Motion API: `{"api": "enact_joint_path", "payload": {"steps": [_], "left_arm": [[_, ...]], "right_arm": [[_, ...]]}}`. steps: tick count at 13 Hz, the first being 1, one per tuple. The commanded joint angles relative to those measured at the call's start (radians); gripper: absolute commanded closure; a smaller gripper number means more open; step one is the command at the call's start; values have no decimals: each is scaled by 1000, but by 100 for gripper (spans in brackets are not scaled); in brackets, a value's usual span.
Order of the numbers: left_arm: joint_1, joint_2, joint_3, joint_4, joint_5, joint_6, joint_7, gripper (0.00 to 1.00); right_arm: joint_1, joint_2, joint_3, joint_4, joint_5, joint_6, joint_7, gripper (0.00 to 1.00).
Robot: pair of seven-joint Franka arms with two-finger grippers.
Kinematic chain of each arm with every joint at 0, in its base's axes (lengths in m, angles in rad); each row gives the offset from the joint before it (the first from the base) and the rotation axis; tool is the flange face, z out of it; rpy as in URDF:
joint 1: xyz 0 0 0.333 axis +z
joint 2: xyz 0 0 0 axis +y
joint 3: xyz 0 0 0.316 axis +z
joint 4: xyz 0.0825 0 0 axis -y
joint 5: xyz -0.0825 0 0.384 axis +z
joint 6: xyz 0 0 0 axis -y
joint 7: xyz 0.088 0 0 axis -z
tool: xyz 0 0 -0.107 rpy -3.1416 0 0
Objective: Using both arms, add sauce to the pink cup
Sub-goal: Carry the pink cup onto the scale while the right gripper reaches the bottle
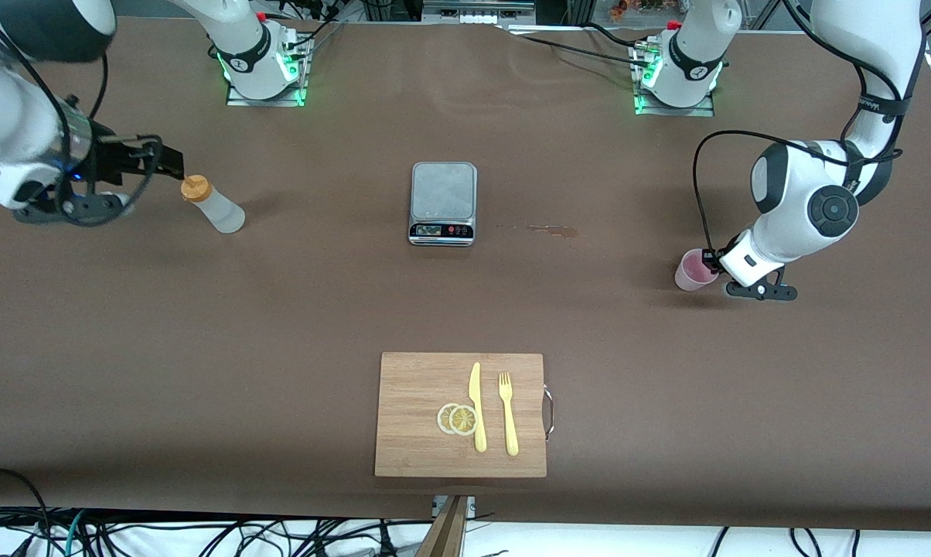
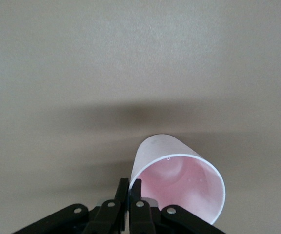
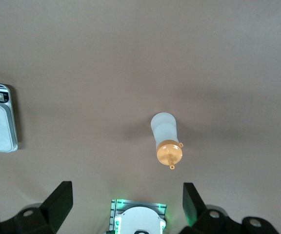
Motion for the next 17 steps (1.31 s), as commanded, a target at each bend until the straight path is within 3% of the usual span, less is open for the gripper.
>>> {"api": "enact_joint_path", "payload": {"steps": [1, 5, 9, 11, 13, 17], "left_arm": [[-45, -2, -1, 107, -87, -115, 1, 100], [-234, 0, -3, 164, -161, -146, -173, 100], [-470, 4, -6, 202, -170, -166, -394, 100], [-560, 32, -7, 237, -254, -166, -501, 100], [-645, 73, -7, 288, -290, -166, -586, 100], [-762, 167, -7, 395, -320, -166, -704, 100]], "right_arm": [[-1, 3, 2, 19, 16, -19, 0, 0], [-7, -16, -19, -21, 16, -16, -107, 0], [-7, -49, -91, -44, 22, -46, -550, 0], [-7, -46, -145, -53, 28, -36, -749, 0], [-39, -36, -191, -89, 101, -5, -955, 0], [-177, 18, -196, -153, 210, 58, -1427, 0]]}}
